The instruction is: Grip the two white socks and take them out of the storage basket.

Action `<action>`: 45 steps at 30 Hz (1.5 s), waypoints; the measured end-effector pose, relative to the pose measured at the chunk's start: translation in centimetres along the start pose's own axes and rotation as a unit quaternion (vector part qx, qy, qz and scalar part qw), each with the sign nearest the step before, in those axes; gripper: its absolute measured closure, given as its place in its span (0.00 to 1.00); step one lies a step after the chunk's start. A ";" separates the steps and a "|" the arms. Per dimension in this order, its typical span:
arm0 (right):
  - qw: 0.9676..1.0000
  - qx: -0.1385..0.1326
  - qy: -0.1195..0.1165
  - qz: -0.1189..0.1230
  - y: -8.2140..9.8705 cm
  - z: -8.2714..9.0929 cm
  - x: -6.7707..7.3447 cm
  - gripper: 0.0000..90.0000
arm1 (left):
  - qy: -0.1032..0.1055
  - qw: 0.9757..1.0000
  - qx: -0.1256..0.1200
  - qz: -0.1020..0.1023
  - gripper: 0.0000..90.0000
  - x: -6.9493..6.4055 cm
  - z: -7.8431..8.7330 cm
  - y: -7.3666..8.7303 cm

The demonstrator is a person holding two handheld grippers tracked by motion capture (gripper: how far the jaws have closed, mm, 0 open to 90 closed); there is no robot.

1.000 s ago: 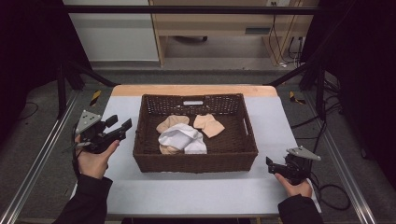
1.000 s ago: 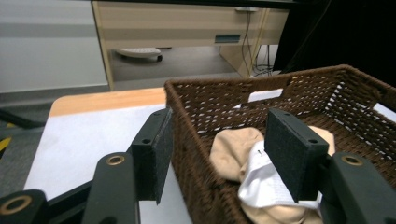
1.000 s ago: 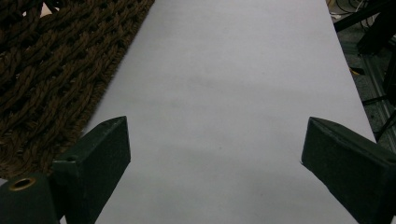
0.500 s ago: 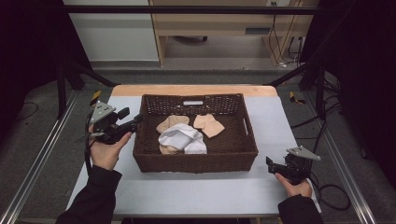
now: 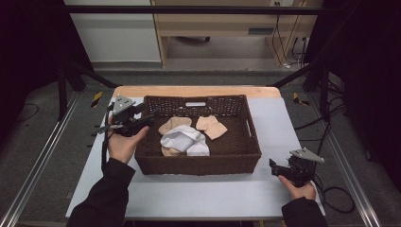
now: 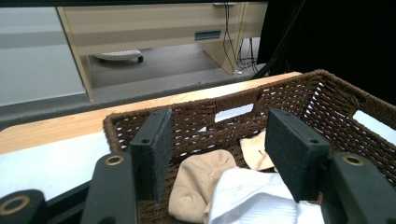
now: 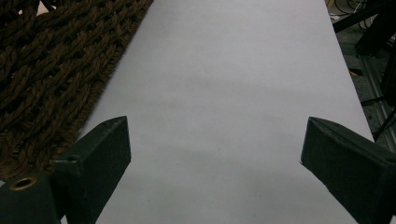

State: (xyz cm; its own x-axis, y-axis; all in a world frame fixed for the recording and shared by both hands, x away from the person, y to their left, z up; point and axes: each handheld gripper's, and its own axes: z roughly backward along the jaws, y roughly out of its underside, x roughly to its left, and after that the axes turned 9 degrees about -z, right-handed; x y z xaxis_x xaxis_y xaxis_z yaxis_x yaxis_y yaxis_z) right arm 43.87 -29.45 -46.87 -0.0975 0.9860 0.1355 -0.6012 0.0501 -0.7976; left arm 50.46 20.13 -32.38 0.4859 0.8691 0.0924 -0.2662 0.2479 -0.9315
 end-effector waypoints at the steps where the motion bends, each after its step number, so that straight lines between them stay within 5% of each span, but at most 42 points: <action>1: 1.000 0.000 0.000 0.000 0.0 0.0 0.0 0.09 | 0.000 1.000 0.000 0.001 0.46 -0.1 -0.2 -0.1; 25: 1.000 -0.006 0.001 0.005 0.0 0.0 0.0 0.10 | 0.022 0.999 0.035 -0.030 0.42 -2.1 -6.6 1.6; 45: 1.000 -0.019 -0.001 0.013 0.2 -0.3 0.2 0.09 | 0.049 0.995 0.091 -0.013 0.38 -2.4 -9.6 4.9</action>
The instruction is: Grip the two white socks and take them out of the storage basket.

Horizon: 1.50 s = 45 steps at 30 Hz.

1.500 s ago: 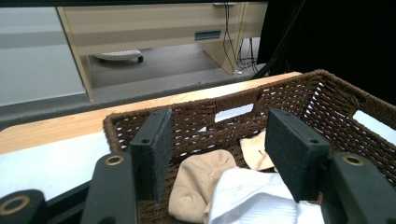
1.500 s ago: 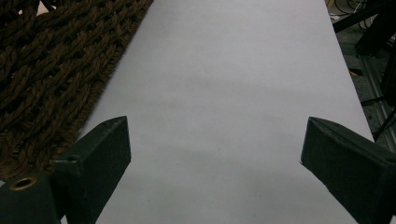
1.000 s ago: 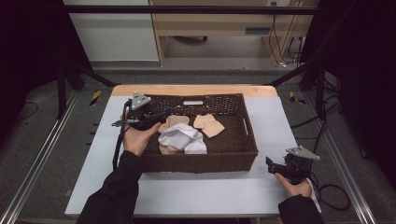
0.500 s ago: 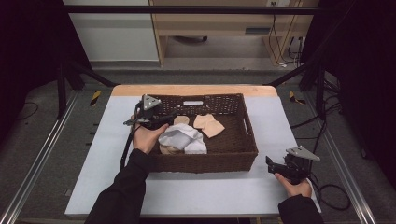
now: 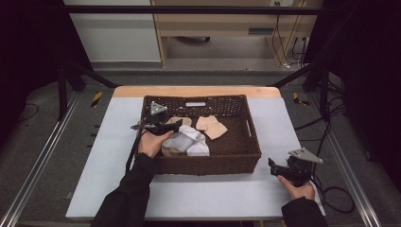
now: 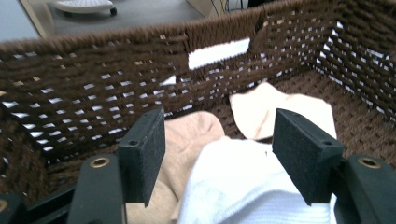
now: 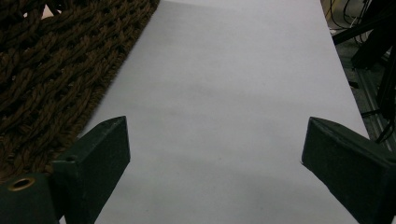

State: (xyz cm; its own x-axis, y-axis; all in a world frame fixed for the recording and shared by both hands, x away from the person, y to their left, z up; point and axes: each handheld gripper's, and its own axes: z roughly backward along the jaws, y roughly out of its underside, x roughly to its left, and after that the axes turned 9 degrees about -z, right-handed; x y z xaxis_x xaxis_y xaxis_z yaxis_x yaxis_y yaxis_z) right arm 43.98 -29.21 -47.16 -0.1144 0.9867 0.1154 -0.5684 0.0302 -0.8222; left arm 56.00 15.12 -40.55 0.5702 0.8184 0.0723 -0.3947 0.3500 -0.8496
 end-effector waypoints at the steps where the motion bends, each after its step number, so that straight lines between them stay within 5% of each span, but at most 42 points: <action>1: 1.000 0.000 0.000 0.002 0.0 0.0 0.0 0.09 | 0.001 1.000 0.003 0.000 0.38 -0.1 -0.1 0.1; 18: 1.000 0.007 0.001 0.006 0.0 -0.1 0.0 0.08 | 0.038 0.998 0.056 -0.010 0.35 -0.8 -1.1 1.0; 23: 1.000 0.010 0.002 0.007 0.0 -0.2 0.0 0.08 | 0.048 0.994 0.094 -0.014 0.38 -1.0 -1.5 1.3; 28: 1.000 0.012 0.002 0.008 0.0 -0.2 0.0 0.08 | 0.056 0.990 0.126 -0.024 0.50 -1.2 -1.8 1.5; 38: 1.000 0.011 0.002 0.010 0.0 -0.2 0.0 0.09 | 0.056 0.989 0.137 -0.019 0.94 -0.9 -1.5 1.3; 45: 1.000 0.010 0.003 0.008 0.0 -0.1 0.0 0.09 | 0.057 0.990 0.128 -0.029 0.96 -0.9 -1.2 1.2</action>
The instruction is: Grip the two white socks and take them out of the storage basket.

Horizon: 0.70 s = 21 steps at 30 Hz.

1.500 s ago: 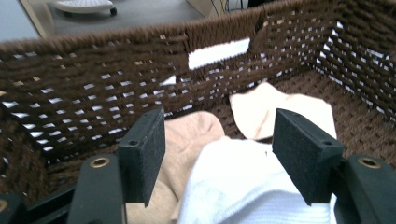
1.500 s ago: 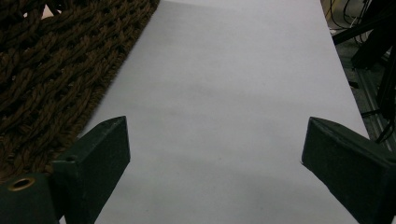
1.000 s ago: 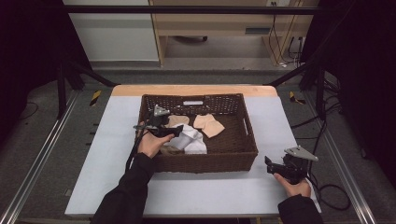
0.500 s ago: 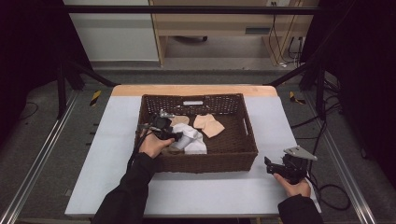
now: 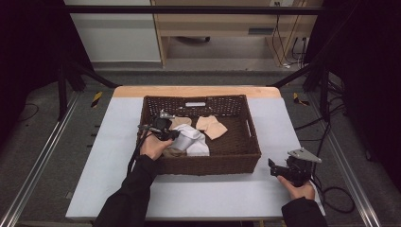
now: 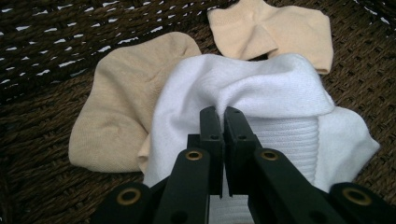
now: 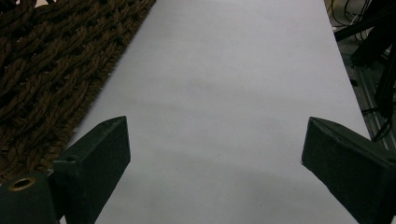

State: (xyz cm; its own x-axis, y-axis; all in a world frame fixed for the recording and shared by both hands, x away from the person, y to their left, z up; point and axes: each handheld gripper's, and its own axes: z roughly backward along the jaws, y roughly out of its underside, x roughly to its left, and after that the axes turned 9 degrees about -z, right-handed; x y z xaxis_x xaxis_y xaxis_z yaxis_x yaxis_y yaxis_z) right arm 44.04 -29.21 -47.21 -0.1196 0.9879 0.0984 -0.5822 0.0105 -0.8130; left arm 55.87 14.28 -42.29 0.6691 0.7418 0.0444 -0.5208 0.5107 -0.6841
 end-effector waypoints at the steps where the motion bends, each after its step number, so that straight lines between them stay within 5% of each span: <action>1: 1.000 0.000 0.000 0.000 0.0 0.0 0.0 0.09 | 0.001 1.000 0.000 -0.003 0.94 0.0 -0.1 0.0; 4: 1.000 0.000 0.000 0.002 0.0 0.0 0.0 0.09 | 0.006 1.000 -0.007 -0.001 0.56 0.1 -0.8 0.1; 7: 1.000 0.001 0.001 0.002 0.0 -0.1 0.0 0.09 | 0.002 1.000 -0.015 -0.006 0.43 0.2 -1.2 0.1; 9: 1.000 0.002 0.000 0.003 0.0 -0.1 0.0 0.09 | 0.006 1.000 -0.008 -0.009 0.46 0.2 -1.5 0.1; 16: 1.000 0.002 -0.001 0.005 0.0 -0.1 0.0 0.09 | 0.012 1.000 0.027 -0.008 0.84 0.2 -1.4 0.0; 21: 1.000 0.001 -0.001 0.003 0.0 0.0 0.0 0.09 | 0.008 1.000 0.019 -0.006 0.89 0.1 -0.6 -0.2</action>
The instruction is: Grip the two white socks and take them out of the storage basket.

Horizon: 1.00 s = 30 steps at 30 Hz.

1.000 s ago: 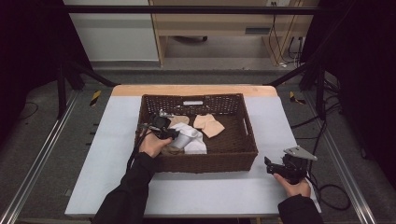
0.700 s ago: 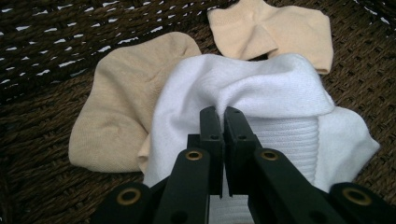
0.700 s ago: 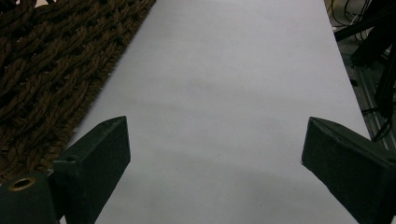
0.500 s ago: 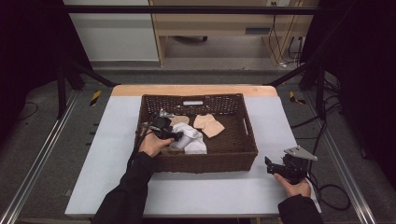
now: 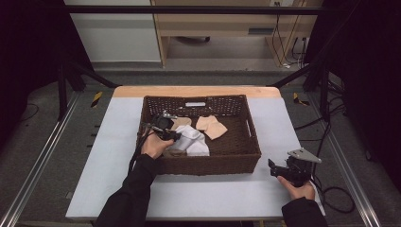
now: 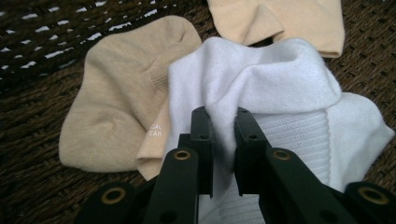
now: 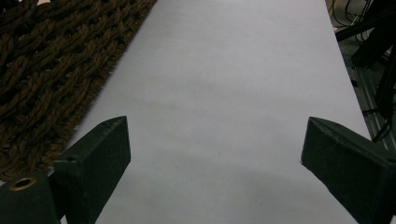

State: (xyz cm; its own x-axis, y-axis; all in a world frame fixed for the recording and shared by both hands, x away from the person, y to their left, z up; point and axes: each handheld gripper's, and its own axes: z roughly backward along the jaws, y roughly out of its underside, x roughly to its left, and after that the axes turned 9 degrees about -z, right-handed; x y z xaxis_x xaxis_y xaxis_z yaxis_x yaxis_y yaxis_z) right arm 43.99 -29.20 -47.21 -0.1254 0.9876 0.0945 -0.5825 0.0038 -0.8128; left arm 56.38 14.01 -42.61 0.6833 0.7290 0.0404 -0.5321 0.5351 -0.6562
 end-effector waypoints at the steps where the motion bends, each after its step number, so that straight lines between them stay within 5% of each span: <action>1: 1.000 0.000 0.000 -0.001 0.0 0.0 0.0 0.09 | 0.000 1.000 -0.008 -0.003 0.89 0.0 0.3 0.0; 5: 1.000 0.000 0.001 0.000 0.0 0.0 0.0 0.09 | -0.001 0.998 -0.055 -0.001 0.90 0.1 1.4 0.0; 11: 1.000 -0.001 0.002 -0.001 0.0 0.0 -0.1 0.09 | -0.013 0.993 -0.121 0.001 0.90 0.1 3.2 -0.3; 24: 1.000 -0.002 0.003 0.000 0.0 0.1 -0.1 0.09 | -0.028 0.967 -0.252 0.012 0.91 0.1 9.5 -1.5; 30: 1.000 -0.003 0.004 0.001 0.0 0.1 -0.1 0.09 | -0.034 0.960 -0.276 0.012 0.91 0.0 12.1 -1.5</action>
State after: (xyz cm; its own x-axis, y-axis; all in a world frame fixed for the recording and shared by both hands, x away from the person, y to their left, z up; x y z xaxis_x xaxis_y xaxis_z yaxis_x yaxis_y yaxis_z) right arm 43.92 -29.32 -47.11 -0.1189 0.9890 0.0885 -0.5770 0.0038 -0.8167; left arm 51.10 18.43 -32.50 0.6302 0.7743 0.0572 -0.1880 0.2236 -0.9564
